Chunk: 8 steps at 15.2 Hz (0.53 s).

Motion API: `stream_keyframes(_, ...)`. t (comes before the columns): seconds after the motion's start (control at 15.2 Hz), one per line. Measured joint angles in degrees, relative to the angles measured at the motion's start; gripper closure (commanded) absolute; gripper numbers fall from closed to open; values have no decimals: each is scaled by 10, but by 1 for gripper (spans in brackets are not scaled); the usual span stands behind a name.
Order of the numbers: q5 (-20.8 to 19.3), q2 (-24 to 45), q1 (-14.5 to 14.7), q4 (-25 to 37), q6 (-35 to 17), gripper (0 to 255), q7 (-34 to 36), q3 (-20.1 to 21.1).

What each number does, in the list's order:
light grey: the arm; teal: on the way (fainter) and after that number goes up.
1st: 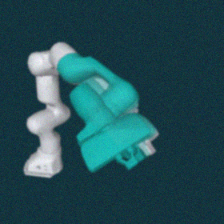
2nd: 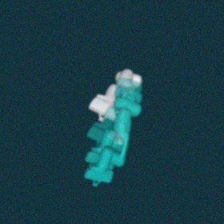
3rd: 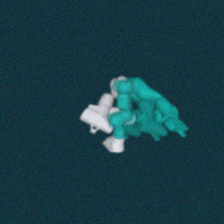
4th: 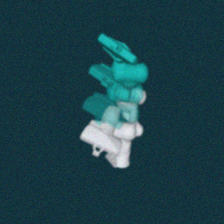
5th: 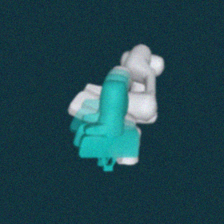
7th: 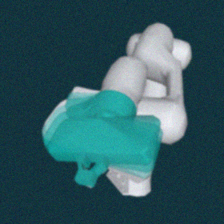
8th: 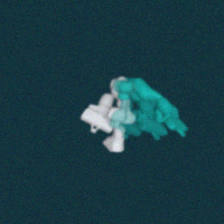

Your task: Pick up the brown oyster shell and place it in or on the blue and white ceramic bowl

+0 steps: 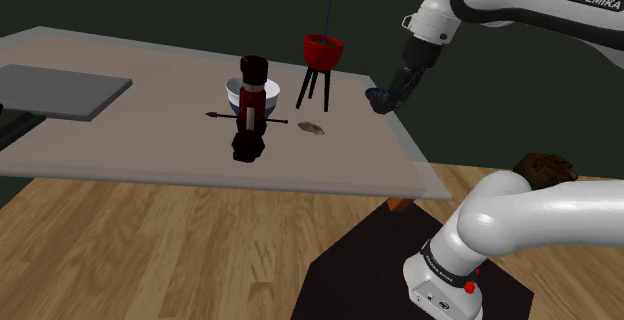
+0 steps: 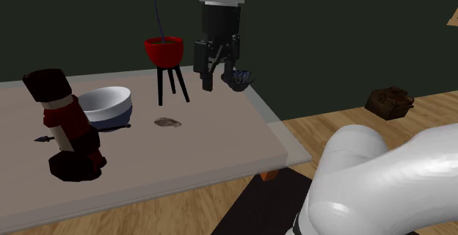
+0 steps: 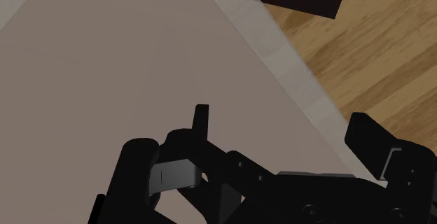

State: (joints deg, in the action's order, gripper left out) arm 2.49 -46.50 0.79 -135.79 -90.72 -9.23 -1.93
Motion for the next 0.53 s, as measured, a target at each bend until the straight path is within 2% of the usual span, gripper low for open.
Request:
stream_keyframes(0.13,-2,7,1,-2,-8,0,-8,-4)
stream_keyframes(0.53,-10,114,16,12,-89,0,-77,-33)
